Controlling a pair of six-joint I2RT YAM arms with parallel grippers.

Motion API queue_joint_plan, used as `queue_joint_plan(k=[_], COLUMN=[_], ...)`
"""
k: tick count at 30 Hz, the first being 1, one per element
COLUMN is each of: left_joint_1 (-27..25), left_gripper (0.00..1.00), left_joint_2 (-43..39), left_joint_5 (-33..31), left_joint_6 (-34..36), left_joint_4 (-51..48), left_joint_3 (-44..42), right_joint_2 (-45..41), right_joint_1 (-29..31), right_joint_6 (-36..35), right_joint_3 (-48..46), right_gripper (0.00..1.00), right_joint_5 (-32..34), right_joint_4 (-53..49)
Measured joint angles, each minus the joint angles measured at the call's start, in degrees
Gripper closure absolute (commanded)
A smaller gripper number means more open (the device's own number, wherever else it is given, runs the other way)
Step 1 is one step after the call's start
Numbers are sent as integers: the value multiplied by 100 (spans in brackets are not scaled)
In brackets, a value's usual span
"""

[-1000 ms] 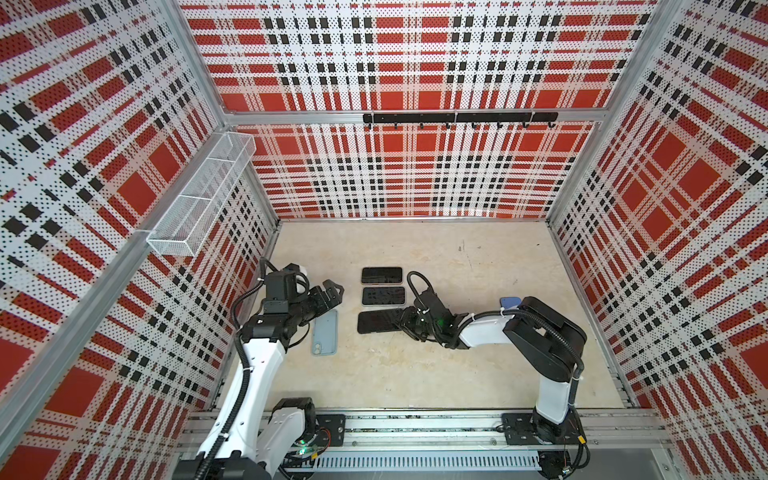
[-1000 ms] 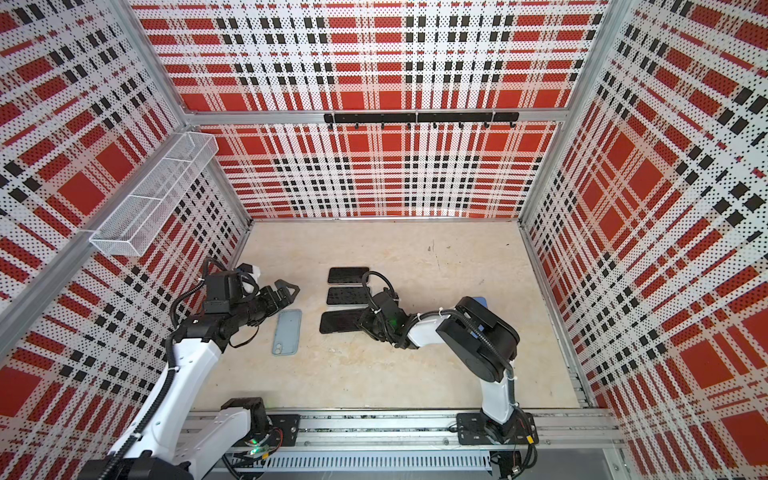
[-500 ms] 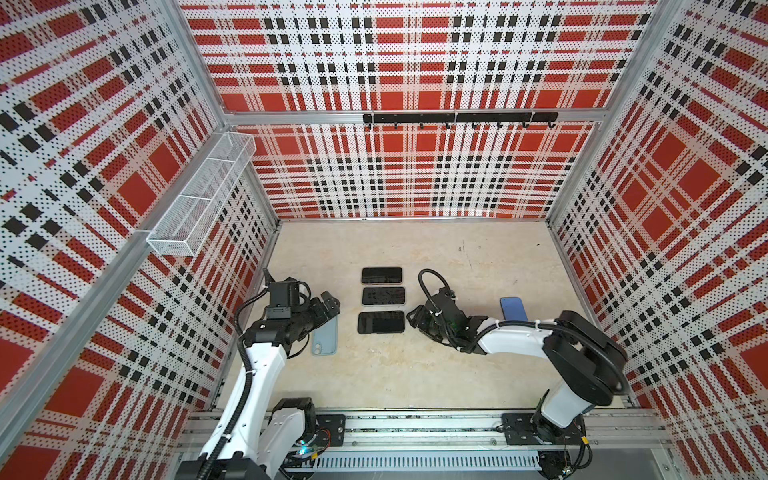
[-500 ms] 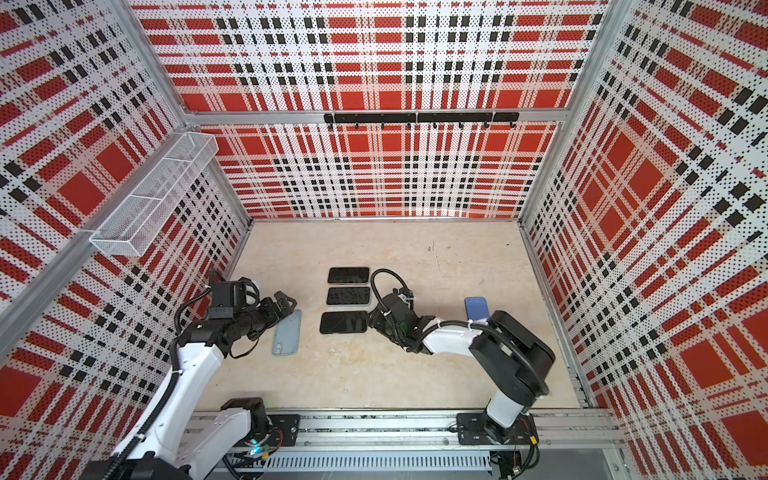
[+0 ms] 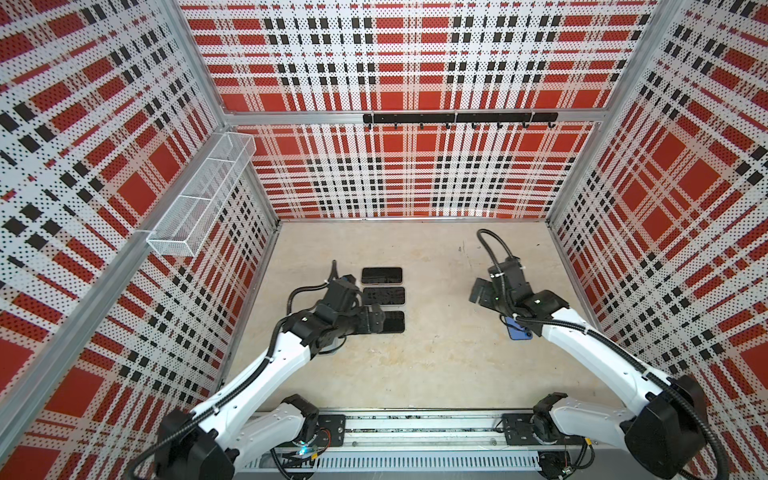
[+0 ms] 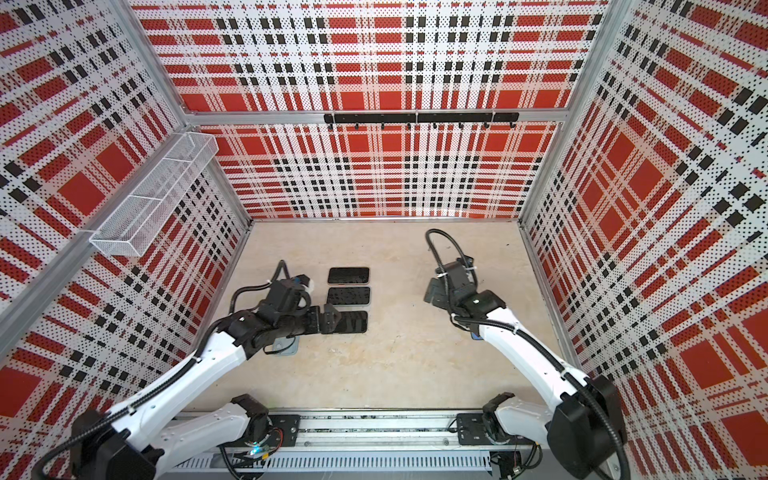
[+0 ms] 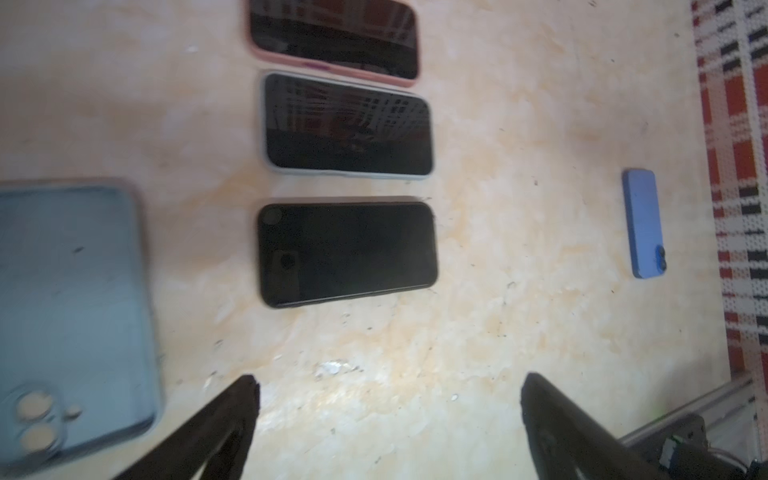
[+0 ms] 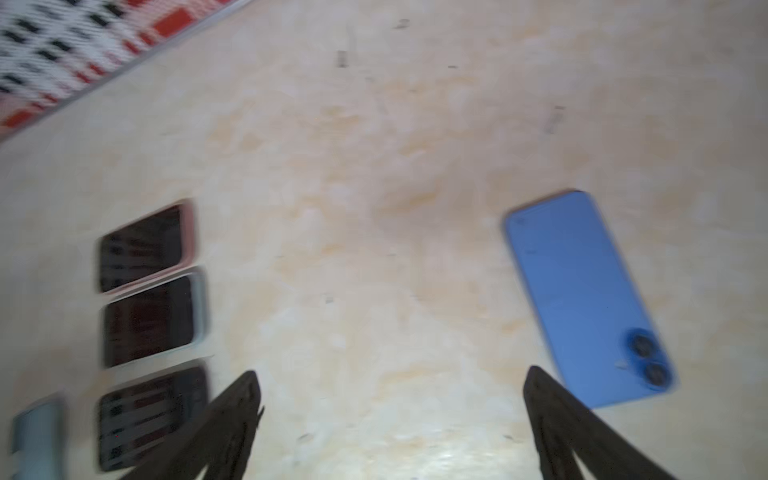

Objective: Put the phone into the phone case
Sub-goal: 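Lower the right gripper onto the bare blue phone and grasp it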

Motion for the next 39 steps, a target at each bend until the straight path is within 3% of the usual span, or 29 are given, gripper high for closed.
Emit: queue_joint_plan(k=[3, 8, 15, 21, 30, 39], left_joint_1=[-380, -750, -914, -914, -857, -793], left_gripper=[0, 0, 0, 0, 0, 0], left_joint_2=[564, 1126, 1246, 1246, 1246, 1246], left_joint_5=[-33, -35, -17, -15, 66, 125], left_joint_6=[17, 4, -70, -164, -179, -284], left_joint_4=[234, 494, 656, 846, 964, 1115], left_joint_3=[315, 511, 505, 385, 334, 212], right_joint_2=[48, 651, 1921, 2441, 2964, 2988], right_joint_1=[-719, -1237, -1668, -2221, -2481, -2356], right_joint_6=[-404, -892, -1401, -1746, -2098, -2162], right_joint_3=[-264, -271, 216, 345, 562, 570], right_gripper=[0, 0, 0, 0, 0, 15], right_joint_5=[-271, -695, -772, -1036, -1480, -1565], right_joint_4=[-356, -553, -557, -372, -140, -87])
